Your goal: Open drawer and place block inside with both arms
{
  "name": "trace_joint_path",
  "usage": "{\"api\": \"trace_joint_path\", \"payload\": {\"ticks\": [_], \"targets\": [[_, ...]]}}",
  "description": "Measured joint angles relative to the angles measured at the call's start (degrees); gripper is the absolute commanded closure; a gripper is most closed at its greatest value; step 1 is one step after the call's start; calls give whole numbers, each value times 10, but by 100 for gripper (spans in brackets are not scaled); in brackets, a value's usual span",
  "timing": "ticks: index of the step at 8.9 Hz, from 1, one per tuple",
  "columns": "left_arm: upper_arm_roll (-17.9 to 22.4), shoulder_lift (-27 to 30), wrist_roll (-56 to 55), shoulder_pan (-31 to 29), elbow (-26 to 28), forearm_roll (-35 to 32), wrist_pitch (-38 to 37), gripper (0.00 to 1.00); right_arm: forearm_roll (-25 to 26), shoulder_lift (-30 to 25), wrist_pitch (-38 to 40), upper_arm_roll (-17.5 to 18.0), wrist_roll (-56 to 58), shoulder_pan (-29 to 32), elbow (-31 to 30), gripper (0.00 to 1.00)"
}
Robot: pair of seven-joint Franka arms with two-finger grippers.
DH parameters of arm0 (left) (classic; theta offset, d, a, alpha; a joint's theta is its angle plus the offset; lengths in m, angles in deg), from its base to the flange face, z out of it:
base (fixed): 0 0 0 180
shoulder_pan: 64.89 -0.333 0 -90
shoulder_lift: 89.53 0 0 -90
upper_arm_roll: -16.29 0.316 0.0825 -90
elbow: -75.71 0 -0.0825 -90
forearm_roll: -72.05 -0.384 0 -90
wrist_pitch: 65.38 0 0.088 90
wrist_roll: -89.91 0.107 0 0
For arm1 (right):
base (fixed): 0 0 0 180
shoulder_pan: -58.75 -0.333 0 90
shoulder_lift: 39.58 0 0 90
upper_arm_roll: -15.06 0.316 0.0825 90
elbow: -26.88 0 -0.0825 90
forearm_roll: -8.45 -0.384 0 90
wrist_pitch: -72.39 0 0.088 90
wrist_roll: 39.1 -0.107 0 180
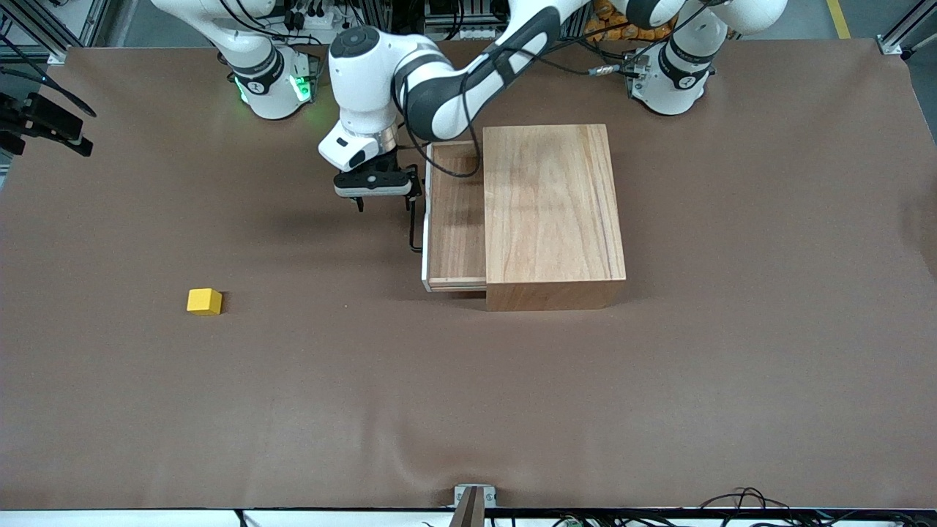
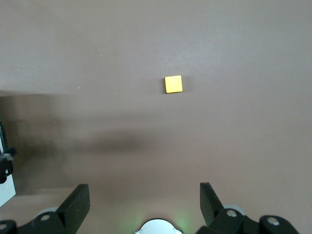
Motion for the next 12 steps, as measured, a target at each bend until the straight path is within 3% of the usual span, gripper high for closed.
{"api": "trace_joint_path", "payload": {"ticks": [3,8,10,12], "targets": [[1,110,93,-65,-1,0,-135,0,1,31,-5,-1,0,1,-1,0],[2,230,399,-223,6,9,-367,0,5,193,-75,-4,32,29,-7,0],[2,280,510,-313,52,24,-393,0,3,268,-172,-5,74,50,-33,0],[3,323,589,-403,117,56,-393,0,1,309,-323,-3,92,54,-116,0]]}}
